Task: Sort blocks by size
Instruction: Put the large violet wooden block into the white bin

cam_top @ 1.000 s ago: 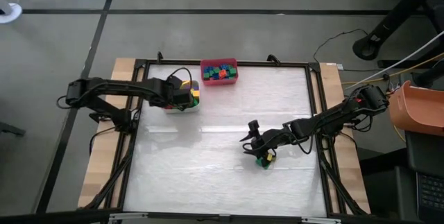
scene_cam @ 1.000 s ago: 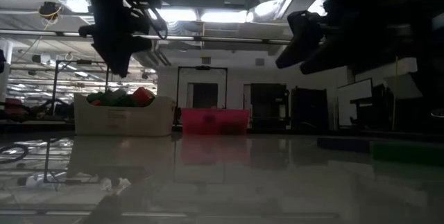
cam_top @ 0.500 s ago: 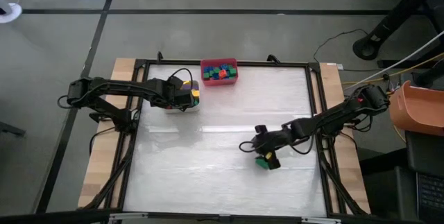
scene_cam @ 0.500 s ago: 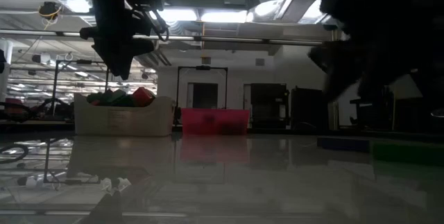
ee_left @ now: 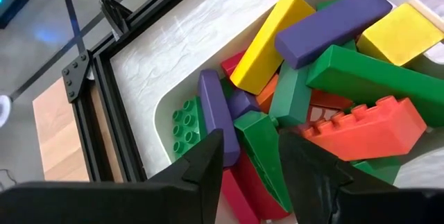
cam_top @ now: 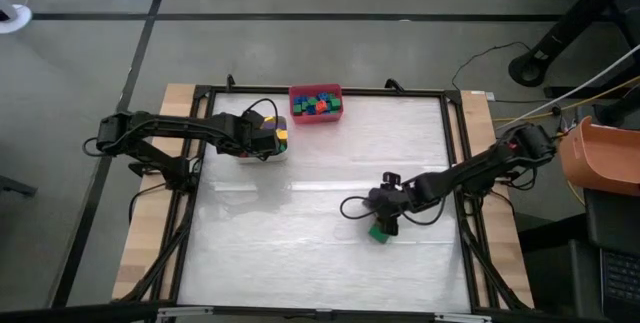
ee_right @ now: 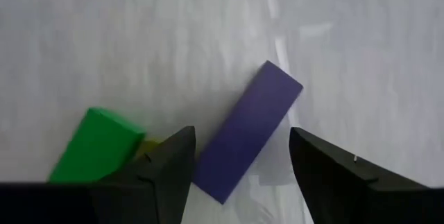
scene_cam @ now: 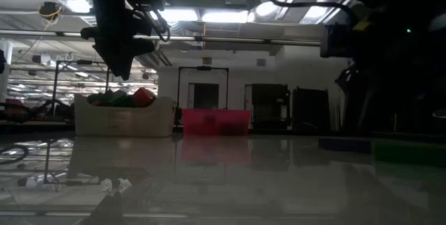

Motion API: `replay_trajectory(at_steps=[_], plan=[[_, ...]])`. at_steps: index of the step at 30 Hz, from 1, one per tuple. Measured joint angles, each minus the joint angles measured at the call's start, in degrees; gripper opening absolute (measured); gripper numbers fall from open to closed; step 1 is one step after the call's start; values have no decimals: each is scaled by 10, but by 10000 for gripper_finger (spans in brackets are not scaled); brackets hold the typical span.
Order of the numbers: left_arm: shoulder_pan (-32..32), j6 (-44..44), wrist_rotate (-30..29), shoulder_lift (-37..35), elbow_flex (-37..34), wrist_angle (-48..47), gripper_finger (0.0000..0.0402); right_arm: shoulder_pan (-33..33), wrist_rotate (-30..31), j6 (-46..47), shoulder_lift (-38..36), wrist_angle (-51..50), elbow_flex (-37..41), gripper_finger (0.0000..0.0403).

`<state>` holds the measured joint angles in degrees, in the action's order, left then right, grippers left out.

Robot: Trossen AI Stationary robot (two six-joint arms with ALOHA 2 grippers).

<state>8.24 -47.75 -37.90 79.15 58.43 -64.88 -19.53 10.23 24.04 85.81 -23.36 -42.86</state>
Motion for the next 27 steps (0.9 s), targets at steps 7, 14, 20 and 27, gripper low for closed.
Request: replay_trajectory(at_steps=[7, 14, 20, 27], plan=[[0, 1, 0, 0, 0, 0, 125, 1, 22, 13, 34, 8, 0, 232], [-1, -2, 0, 0, 0, 0, 125, 0, 37, 13, 58, 12, -2, 219], [-10, 8, 17, 0, 3, 29, 125, 0, 71, -26, 61, 22, 0, 126], [-32, 14, 17, -2, 32, 37, 125, 1, 141, -121, 62, 72, 1, 94]])
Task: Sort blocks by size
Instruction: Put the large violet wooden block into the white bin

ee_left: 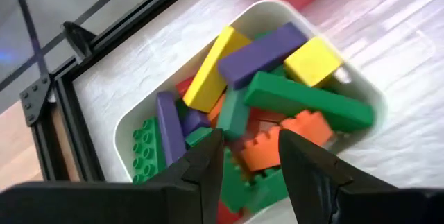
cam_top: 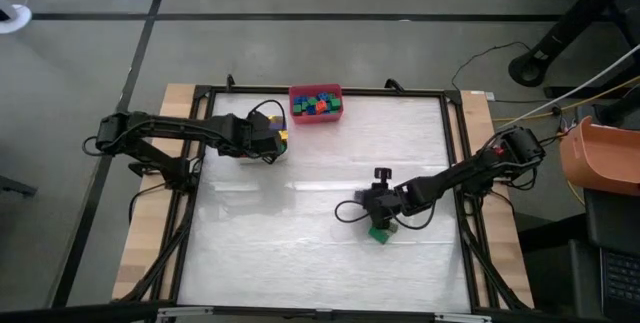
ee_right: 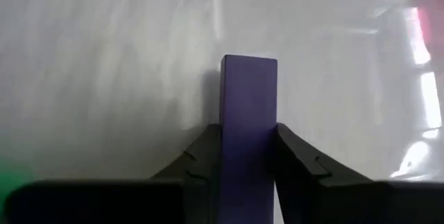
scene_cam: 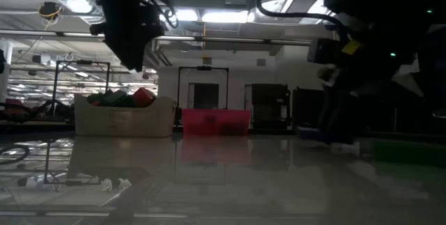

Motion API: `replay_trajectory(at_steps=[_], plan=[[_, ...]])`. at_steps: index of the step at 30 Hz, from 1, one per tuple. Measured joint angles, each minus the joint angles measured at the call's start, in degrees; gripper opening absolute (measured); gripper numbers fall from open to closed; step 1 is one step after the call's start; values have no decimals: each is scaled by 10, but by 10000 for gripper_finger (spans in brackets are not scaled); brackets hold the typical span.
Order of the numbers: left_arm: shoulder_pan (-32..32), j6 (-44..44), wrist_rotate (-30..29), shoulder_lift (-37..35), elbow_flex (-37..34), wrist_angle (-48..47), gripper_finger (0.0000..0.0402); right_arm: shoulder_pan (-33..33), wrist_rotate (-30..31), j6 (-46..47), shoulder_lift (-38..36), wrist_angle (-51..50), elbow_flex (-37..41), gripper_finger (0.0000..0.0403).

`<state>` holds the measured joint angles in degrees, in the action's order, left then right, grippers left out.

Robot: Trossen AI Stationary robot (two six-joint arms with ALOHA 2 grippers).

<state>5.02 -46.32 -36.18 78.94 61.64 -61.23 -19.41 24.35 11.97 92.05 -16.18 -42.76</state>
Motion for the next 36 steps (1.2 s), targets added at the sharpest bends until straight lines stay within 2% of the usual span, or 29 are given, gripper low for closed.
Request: replay_trajectory(at_steps=[4, 7, 10, 15, 20, 26, 31, 36], plan=[[-18, -5, 0, 0, 20, 16, 125, 0, 36, -41, 0, 56, 0, 94], [-36, -22, 8, -1, 25, 59, 125, 5, 43, -70, 0, 107, 0, 111], [-53, -25, 50, -1, 25, 131, 125, 17, 48, -100, 0, 152, 0, 117], [-93, -32, 117, 9, 25, 261, 125, 38, 55, -170, 0, 220, 0, 102], [-136, -40, 122, 38, 25, 331, 125, 50, 55, -230, -1, 295, -1, 110], [-158, -62, 122, 89, 25, 389, 125, 48, 51, -306, -1, 381, -1, 108], [-162, -58, 122, 112, 25, 449, 125, 48, 39, -331, -1, 408, -1, 110], [-161, -59, 122, 116, 25, 459, 125, 48, 36, -337, -1, 424, -1, 111]])
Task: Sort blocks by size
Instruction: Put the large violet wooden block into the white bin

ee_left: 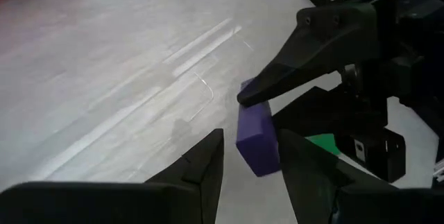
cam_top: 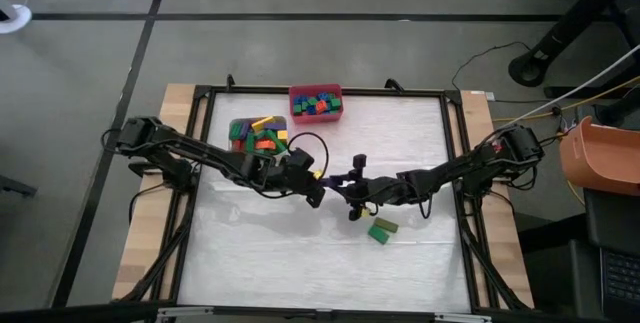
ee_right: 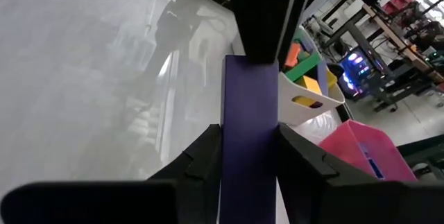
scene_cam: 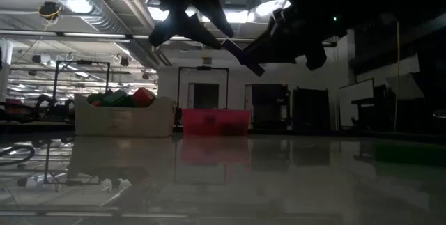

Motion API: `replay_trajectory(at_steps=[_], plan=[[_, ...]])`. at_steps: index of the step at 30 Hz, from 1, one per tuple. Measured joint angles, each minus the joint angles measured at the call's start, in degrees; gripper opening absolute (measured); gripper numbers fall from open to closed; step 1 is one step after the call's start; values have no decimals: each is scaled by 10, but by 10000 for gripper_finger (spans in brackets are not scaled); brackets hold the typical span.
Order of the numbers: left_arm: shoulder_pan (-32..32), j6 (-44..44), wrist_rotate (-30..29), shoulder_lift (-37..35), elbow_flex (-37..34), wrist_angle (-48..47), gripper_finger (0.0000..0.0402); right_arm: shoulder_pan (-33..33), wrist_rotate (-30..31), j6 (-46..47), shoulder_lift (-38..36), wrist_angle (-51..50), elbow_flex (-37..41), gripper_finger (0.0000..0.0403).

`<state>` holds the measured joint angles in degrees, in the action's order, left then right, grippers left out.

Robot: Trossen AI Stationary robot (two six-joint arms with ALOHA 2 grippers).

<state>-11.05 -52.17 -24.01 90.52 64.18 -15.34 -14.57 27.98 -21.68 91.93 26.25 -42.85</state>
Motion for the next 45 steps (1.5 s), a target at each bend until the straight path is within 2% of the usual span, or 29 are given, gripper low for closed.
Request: replay_trajectory(at_steps=[13, 22, 27, 33, 37, 45], plan=[[3, 0, -1, 0, 0, 17, 123, 0, 1, -32, 0, 52, 0, 112], [3, 10, -2, 0, 0, 14, 39, 0, 5, -35, 0, 56, 0, 112], [3, 42, -2, -1, 0, 9, 39, 0, -7, -30, 0, 55, 0, 124], [20, 106, 5, -13, 0, -14, 39, 0, -41, -29, -1, 53, -5, 171], [43, 123, -19, -32, 0, -85, 39, -1, -77, -29, -2, 47, -7, 206], [94, 134, -126, -100, 0, -306, 39, 0, -242, -26, -8, 25, -8, 229]])
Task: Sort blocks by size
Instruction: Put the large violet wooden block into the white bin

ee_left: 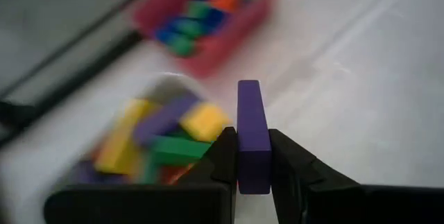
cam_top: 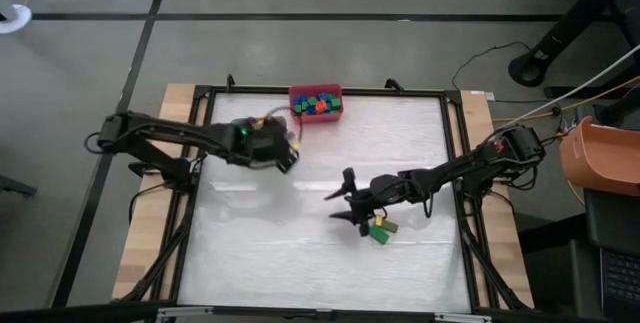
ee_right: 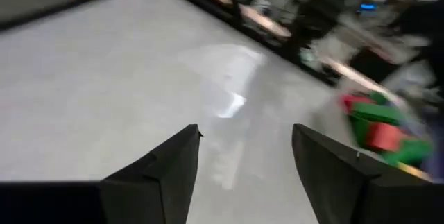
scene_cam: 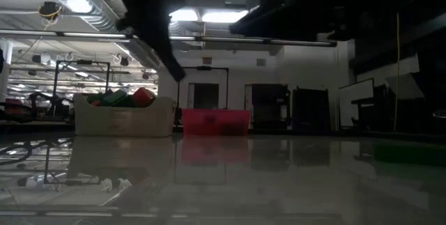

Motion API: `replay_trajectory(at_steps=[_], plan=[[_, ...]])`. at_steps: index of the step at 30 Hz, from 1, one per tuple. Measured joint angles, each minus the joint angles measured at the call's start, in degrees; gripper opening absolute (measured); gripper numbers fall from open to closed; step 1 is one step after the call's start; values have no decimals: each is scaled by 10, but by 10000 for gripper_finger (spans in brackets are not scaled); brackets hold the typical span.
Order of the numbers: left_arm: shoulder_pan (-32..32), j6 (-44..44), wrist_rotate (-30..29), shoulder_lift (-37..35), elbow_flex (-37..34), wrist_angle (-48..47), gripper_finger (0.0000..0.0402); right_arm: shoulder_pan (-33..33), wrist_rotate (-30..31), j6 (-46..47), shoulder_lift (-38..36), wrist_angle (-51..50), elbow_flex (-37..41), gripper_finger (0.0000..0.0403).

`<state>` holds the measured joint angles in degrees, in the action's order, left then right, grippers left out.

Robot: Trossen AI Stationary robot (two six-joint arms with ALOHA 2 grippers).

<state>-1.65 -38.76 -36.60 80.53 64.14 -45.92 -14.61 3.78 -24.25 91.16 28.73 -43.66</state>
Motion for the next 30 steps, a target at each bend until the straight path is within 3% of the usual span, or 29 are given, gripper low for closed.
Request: replay_trajectory(at_steps=[6, 13, 19, 24, 30], plan=[[29, -1, -69, -44, 0, -92, 40, 0, -49, 31, 0, -38, 0, 229], [59, -26, -75, -36, 0, -195, 40, 0, -49, 66, 0, -132, 0, 230], [69, -13, -74, -11, 0, -203, 44, 0, -76, 112, 0, -202, 0, 230], [72, 5, -73, 16, 0, -203, 43, 0, -123, 126, 0, -213, 0, 230], [79, 20, -73, 51, 0, -207, 57, 0, -129, 127, 0, -212, 0, 230]])
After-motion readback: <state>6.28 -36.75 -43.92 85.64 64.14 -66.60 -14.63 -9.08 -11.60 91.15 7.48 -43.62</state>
